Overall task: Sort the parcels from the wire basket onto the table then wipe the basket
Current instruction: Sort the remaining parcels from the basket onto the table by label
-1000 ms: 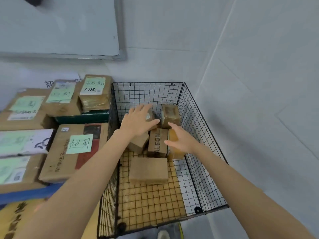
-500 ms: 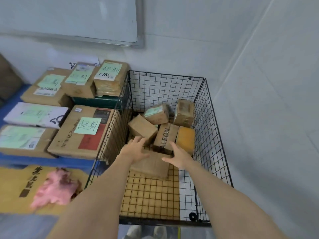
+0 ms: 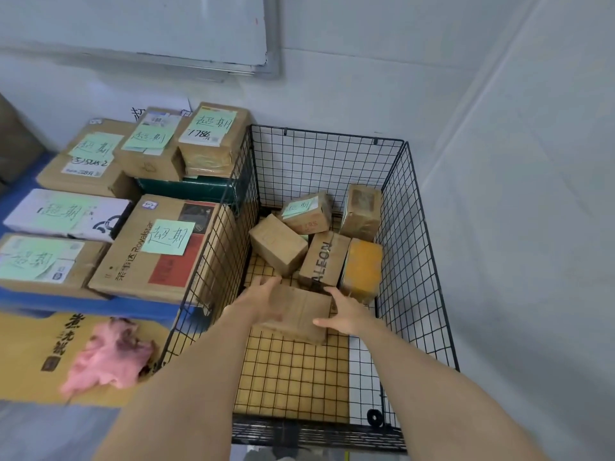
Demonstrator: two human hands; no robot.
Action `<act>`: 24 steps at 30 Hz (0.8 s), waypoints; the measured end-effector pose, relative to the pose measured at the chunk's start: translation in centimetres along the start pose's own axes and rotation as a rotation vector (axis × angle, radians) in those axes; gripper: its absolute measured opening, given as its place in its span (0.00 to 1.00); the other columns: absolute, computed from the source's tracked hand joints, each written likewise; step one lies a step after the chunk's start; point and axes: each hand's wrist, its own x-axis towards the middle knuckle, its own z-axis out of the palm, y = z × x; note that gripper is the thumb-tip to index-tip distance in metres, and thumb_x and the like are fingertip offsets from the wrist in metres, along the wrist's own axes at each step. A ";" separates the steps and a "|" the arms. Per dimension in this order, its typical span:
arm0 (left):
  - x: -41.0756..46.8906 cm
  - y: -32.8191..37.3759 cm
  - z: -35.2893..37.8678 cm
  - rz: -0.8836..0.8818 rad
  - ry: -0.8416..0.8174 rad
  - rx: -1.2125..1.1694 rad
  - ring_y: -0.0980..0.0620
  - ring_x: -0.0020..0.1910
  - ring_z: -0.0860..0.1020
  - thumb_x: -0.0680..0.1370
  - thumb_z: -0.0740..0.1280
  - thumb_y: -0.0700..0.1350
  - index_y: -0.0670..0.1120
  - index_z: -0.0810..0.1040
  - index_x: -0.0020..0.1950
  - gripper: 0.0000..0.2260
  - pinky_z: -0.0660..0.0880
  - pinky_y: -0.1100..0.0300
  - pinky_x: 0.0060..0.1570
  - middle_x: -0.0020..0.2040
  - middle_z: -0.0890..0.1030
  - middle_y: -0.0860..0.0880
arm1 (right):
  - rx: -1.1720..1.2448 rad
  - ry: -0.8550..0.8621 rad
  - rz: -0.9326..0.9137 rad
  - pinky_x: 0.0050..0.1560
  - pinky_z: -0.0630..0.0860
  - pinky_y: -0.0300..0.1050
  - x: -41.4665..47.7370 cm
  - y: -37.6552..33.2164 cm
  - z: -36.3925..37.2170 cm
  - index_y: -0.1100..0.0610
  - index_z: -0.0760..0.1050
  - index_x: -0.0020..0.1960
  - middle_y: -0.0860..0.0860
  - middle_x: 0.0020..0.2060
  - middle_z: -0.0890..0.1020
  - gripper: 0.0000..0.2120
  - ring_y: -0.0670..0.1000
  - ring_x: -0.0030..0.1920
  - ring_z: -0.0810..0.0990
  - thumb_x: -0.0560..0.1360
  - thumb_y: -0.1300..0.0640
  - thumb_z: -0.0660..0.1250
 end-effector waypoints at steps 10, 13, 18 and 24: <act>0.3 0.0 0.5 -0.022 -0.015 -0.030 0.41 0.72 0.64 0.68 0.78 0.41 0.56 0.57 0.79 0.45 0.69 0.40 0.69 0.77 0.57 0.46 | 0.053 -0.040 0.050 0.67 0.72 0.57 0.5 0.4 0.6 0.46 0.59 0.76 0.54 0.69 0.72 0.40 0.57 0.67 0.72 0.70 0.42 0.75; 0.0 0.2 0.1 -0.020 -0.002 -0.025 0.41 0.74 0.63 0.69 0.78 0.40 0.54 0.58 0.79 0.45 0.68 0.41 0.70 0.78 0.56 0.46 | 0.103 -0.042 0.061 0.68 0.71 0.55 0.6 0.6 0.4 0.47 0.62 0.76 0.53 0.69 0.73 0.40 0.56 0.67 0.72 0.69 0.46 0.77; -0.5 1.0 -2.4 0.059 0.002 0.026 0.42 0.71 0.66 0.68 0.78 0.39 0.55 0.60 0.77 0.43 0.69 0.41 0.69 0.73 0.63 0.47 | 0.166 -0.026 0.074 0.68 0.71 0.54 0.5 0.5 -1.3 0.49 0.64 0.75 0.52 0.67 0.74 0.40 0.55 0.66 0.73 0.69 0.48 0.78; -1.1 3.3 -7.7 0.171 0.090 0.082 0.43 0.72 0.67 0.69 0.78 0.42 0.56 0.61 0.77 0.41 0.68 0.44 0.70 0.74 0.67 0.45 | 0.133 0.039 -0.010 0.70 0.69 0.55 -0.1 -1.7 -7.4 0.53 0.65 0.75 0.51 0.69 0.73 0.44 0.55 0.68 0.72 0.65 0.47 0.80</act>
